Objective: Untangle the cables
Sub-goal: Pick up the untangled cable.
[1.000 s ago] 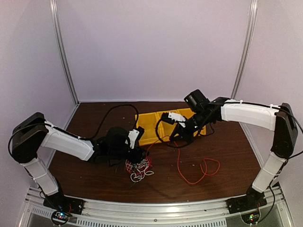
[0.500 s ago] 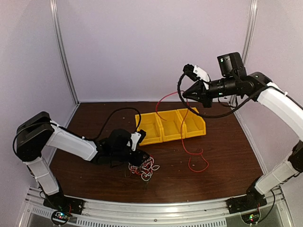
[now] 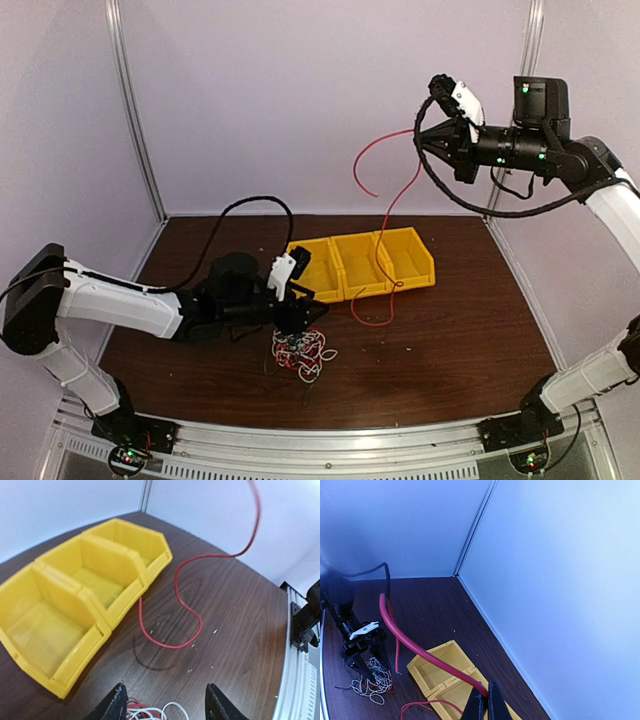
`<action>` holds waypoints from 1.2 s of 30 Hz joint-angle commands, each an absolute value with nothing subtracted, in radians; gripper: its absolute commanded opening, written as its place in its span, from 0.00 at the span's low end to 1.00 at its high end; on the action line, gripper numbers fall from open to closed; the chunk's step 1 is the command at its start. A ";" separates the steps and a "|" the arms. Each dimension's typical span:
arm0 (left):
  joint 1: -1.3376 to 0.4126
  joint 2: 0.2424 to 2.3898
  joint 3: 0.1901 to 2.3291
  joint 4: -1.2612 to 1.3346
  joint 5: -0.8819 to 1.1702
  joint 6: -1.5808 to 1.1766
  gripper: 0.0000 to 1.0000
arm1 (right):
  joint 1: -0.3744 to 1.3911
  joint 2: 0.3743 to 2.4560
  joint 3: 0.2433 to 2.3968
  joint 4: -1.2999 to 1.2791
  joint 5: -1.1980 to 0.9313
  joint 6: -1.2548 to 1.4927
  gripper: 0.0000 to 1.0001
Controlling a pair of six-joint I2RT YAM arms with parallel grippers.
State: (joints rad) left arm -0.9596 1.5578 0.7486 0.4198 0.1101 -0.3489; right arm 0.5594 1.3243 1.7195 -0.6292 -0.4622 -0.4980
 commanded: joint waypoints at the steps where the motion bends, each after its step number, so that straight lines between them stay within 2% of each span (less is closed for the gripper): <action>1: -0.972 1.546 0.793 0.590 0.164 -0.270 0.55 | 0.548 1.294 1.743 -0.577 -0.445 -0.444 0.00; 8: -0.991 1.781 0.943 0.769 0.318 -0.272 0.55 | 0.527 1.267 1.738 -0.562 -0.458 -0.407 0.00; 11: -1.037 1.872 0.977 0.921 0.362 -0.277 0.56 | 0.507 1.253 1.698 -0.535 -0.449 -0.385 0.00; 20: -1.110 2.143 1.147 1.188 0.310 -0.364 0.62 | 0.420 1.156 1.548 -0.476 -0.454 -0.346 0.00; 24: -1.120 2.215 1.218 1.156 0.288 -0.359 0.65 | 0.398 1.150 1.527 -0.483 -0.442 -0.346 0.00; 30: -1.129 2.240 1.180 1.112 0.145 -0.328 0.68 | 0.389 1.176 1.532 -0.474 -0.456 -0.309 0.00; 36: -1.130 2.290 1.098 1.194 0.124 -0.359 0.67 | 0.348 1.200 1.538 -0.463 -0.506 -0.269 0.00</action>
State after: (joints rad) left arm -1.1233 2.2368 1.1423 1.0996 0.1635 -0.3405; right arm 0.3740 1.1858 1.5303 -0.4984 -0.4709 -0.3134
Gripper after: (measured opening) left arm 0.678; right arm 0.010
